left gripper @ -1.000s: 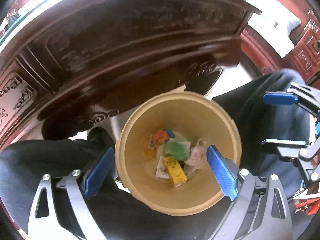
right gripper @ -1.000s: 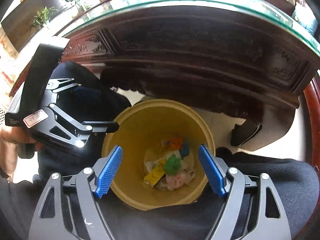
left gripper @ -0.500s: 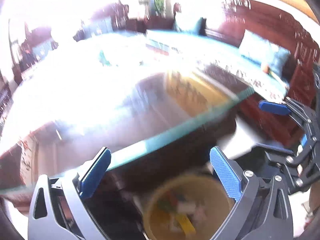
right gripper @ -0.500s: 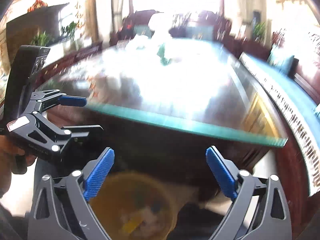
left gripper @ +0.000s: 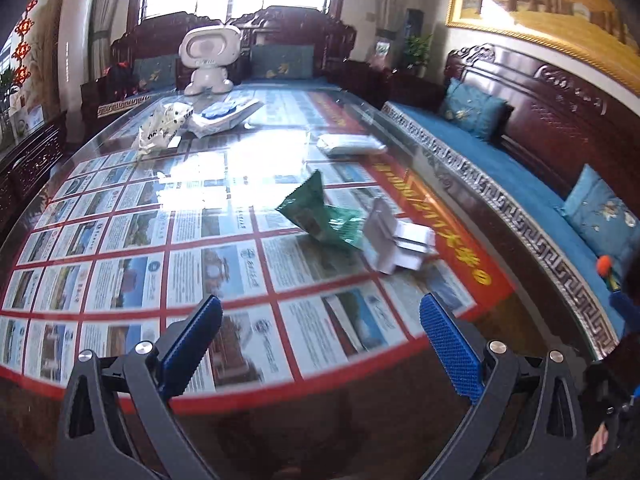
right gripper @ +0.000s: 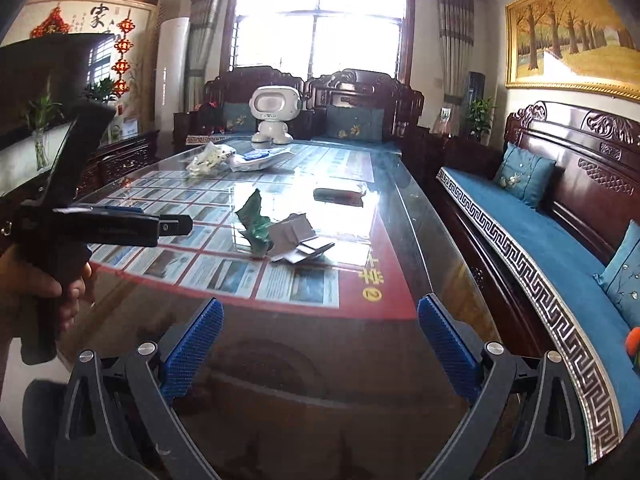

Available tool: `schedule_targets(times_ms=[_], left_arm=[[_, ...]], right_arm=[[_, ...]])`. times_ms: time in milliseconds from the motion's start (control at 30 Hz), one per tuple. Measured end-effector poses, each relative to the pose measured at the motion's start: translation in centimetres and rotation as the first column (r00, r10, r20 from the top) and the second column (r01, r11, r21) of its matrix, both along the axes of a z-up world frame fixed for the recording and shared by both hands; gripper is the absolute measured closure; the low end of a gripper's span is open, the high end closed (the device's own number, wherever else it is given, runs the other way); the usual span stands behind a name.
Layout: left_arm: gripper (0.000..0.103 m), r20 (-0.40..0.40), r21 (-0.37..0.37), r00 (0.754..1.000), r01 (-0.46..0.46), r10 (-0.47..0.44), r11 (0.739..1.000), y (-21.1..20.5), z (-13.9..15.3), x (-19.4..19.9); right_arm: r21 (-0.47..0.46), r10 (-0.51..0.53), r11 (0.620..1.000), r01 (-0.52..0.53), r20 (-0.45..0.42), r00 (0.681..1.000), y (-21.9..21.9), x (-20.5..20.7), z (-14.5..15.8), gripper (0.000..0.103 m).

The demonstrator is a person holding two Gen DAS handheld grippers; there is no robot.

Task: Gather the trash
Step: 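Raise both open tools from the bucket back to the table, then grasp the green snack bag with left tool while right tool grasps the white folded paper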

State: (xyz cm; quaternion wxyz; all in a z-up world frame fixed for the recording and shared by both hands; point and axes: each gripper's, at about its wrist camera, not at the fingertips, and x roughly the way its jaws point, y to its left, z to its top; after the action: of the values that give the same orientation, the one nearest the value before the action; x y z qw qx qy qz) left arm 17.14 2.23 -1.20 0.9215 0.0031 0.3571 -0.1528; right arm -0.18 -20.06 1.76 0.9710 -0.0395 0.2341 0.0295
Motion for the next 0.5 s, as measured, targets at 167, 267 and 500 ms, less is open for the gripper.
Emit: schedule_targets(times_ms=[167, 267, 500], left_arm=[[0.004, -0.035, 0.024, 0.999, -0.007, 0.008, 1.0, -0.7, -1.9, 5.4], [0.004, -0.078, 0.029, 0.997, -0.014, 0.016, 0.999, -1.5, -3.0, 8.4], [0.004, -0.082, 0.014, 0.996, -0.037, 0.038, 0.999, -2.1, -3.5, 12.8]], right_arm=[[-0.025, 0.014, 1.0, -0.016, -0.08, 0.997, -0.2, 6.2, -1.1, 0.008], [-0.001, 0.032, 0.999, -0.032, -0.119, 0.992, -0.2, 8.5, -1.8, 0.008], [0.143, 0.082, 0.988, -0.054, -0.192, 0.978, -0.9, 11.9, -2.2, 0.008]])
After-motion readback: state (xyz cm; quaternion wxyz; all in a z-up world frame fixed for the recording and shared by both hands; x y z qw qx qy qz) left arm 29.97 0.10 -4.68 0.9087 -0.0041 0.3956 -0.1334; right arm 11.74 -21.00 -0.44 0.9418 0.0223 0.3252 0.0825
